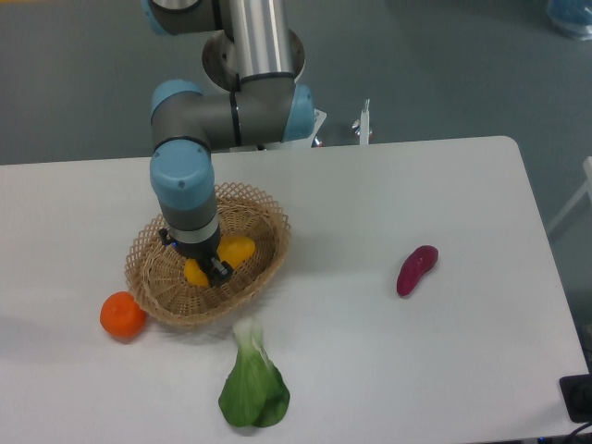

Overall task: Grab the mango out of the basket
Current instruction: 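Lift the mango out of the basket and carry it toward the sweet potato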

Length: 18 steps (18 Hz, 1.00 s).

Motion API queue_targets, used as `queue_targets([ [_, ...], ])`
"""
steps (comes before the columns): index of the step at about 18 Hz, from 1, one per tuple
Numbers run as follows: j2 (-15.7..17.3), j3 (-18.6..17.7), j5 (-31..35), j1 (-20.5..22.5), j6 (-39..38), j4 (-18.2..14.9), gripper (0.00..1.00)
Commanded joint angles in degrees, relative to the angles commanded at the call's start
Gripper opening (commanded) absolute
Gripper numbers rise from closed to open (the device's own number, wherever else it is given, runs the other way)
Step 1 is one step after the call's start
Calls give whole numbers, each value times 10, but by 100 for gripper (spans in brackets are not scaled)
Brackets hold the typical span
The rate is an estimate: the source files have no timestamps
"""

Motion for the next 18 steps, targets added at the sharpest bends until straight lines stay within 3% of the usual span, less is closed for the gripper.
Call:
queue_targets([
  [11, 1, 56, -1, 107, 10, 1, 27],
  [18, -3, 68, 4, 175, 102, 0, 30],
])
